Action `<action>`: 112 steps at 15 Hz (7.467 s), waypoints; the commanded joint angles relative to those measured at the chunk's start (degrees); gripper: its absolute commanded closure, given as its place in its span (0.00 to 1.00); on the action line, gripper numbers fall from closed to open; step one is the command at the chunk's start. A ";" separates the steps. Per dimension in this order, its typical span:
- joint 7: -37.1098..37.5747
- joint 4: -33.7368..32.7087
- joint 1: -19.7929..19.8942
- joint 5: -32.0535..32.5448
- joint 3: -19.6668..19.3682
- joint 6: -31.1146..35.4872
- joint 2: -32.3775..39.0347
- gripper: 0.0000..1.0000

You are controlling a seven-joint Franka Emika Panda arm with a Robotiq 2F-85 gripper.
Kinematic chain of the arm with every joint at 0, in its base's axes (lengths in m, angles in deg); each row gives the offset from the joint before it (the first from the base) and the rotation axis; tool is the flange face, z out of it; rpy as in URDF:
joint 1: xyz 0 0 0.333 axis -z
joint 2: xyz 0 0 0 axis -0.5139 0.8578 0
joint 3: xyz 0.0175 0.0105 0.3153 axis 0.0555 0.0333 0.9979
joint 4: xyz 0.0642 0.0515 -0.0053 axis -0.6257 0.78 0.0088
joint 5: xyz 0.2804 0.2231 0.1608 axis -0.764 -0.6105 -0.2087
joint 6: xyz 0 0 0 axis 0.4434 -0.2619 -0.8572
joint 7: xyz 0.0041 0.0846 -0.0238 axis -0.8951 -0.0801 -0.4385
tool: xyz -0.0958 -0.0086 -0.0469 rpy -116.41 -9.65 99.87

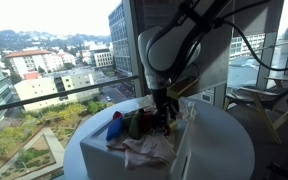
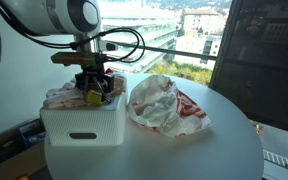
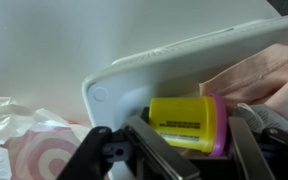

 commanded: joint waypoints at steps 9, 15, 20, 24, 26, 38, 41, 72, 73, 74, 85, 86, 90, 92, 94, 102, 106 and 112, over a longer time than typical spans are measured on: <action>3.16 -4.84 4.03 5.35 -3.91 -0.78 -7.76 0.69; 5.07 -8.57 5.48 12.66 -6.63 4.79 2.08 0.69; 3.31 -15.64 4.67 12.49 -8.14 15.32 13.27 0.69; 3.15 -23.79 4.24 13.83 -12.57 20.87 23.16 0.69; 1.92 -27.82 4.68 12.63 -14.13 21.66 27.61 0.69; 6.14 -16.20 -1.16 13.29 -18.46 19.29 16.79 0.00; 9.89 -10.84 -4.01 17.64 -19.32 17.06 8.88 0.00; -4.94 3.25 -2.75 19.18 0.93 22.86 -2.01 0.00; -4.89 2.59 -2.82 20.41 0.56 22.69 -1.16 0.00; -4.73 1.84 -2.88 21.20 0.20 22.76 -0.24 0.00; -4.75 1.50 -3.34 17.14 -0.28 19.29 -1.05 0.78; -4.23 1.93 -3.34 17.06 -0.31 18.75 -2.16 0.86; -3.01 4.31 -2.89 14.30 0.18 15.27 -8.97 0.92; 0.05 5.31 -2.57 14.63 0.29 13.00 -13.10 0.94; 1.60 6.32 -2.04 13.25 0.63 10.95 -17.51 0.94; 7.17 5.29 4.05 8.19 -0.55 3.68 -26.91 0.95; 7.49 2.87 7.32 6.59 -2.41 1.71 -21.84 0.95; 7.58 -3.23 8.61 4.30 -4.51 1.16 -10.82 0.95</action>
